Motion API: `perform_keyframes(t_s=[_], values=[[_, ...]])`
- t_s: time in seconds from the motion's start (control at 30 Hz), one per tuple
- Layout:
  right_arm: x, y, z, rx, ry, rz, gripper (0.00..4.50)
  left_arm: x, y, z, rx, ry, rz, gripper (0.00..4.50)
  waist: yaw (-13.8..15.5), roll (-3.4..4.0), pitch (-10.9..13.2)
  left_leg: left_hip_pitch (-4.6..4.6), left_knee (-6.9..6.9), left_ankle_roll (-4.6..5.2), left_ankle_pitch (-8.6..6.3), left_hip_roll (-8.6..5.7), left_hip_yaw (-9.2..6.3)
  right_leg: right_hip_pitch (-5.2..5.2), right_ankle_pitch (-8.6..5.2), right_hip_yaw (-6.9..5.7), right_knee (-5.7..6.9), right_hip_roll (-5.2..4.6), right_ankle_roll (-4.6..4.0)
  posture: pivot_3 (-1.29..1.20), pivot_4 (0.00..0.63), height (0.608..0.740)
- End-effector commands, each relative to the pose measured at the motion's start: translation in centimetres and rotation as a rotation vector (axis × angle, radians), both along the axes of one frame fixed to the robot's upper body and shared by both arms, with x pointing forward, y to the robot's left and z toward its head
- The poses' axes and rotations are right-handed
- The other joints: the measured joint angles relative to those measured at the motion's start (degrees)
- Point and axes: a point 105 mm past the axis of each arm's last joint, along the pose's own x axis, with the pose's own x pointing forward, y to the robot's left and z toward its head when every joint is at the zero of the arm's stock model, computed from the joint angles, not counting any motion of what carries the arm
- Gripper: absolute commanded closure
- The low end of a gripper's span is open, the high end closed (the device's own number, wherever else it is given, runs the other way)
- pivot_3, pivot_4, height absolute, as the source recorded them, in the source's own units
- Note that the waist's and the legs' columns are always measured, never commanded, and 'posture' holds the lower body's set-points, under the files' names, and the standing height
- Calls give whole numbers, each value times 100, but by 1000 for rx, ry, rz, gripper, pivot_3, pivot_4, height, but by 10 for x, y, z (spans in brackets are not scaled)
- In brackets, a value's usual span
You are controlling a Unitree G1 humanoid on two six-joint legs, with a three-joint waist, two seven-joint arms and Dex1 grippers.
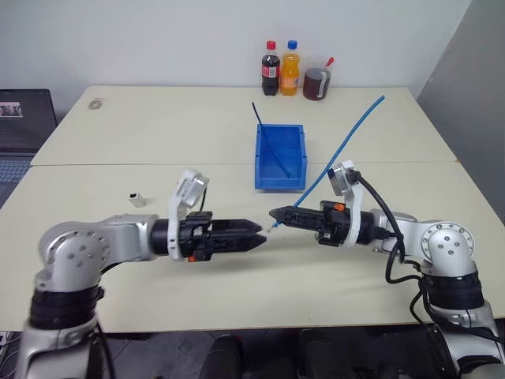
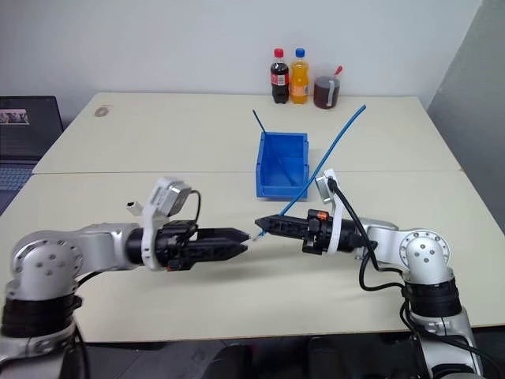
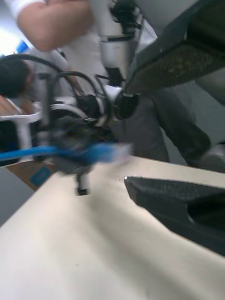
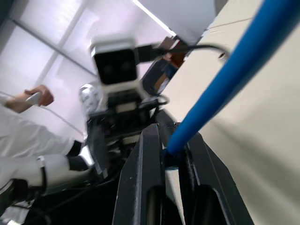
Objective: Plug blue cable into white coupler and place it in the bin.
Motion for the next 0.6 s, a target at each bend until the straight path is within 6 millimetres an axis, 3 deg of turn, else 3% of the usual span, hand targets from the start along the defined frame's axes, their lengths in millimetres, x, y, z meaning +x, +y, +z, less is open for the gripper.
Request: perform_keyframes(t_s=[0.03, 0.1, 0.23, 0.3, 0.4, 0.47, 0.6], values=[[12, -11, 9, 6, -69, -59, 4400, 7, 29, -11, 187, -176, 153, 441, 4, 0, 0, -2, -2, 0, 0, 1, 2, -7, -1, 4, 0, 0, -2, 0, 150, 740], [15, -15, 9, 6, -75, -75, 4400, 14, 45, -21, 282, -242, 279, 54, 14, 1, 0, -10, -3, 0, 0, 1, 6, -22, -1, 11, 4, -2, -2, 0, 150, 740], [18, -20, 9, 9, -88, -92, 4400, 37, 79, -37, 482, -386, 693, 54, 27, 2, 1, -36, 3, 0, 0, 11, 1, -39, 0, 20, 4, -10, -3, 0, 150, 740], [20, -20, 10, 15, -93, -94, 4400, 42, 94, -46, 484, -356, 930, 54, 29, 2, 1, -40, 4, 0, 0, 11, 1, -39, 0, 21, 3, -17, -2, 0, 150, 740], [23, -18, 12, 21, -100, -93, 4400, 41, 122, -61, 594, -354, 1184, 54, 32, -3, -1, -48, 11, 0, 0, 8, 1, -40, 4, 19, 0, -31, 6, 0, 150, 740], [25, -16, 13, 19, -108, -89, 4400, 37, 152, -70, 666, -331, 1367, 54, 31, -3, -1, -50, 13, 0, 0, 2, 1, -41, 6, 19, 1, -31, 8, 0, 150, 740], [29, -14, 15, 16, -118, -83, 4400, 34, 185, -79, 749, -321, 1516, 54, 30, -3, -2, -46, 13, 0, 0, -3, -1, -41, 11, 11, 5, -22, 0, 0, 150, 740]])
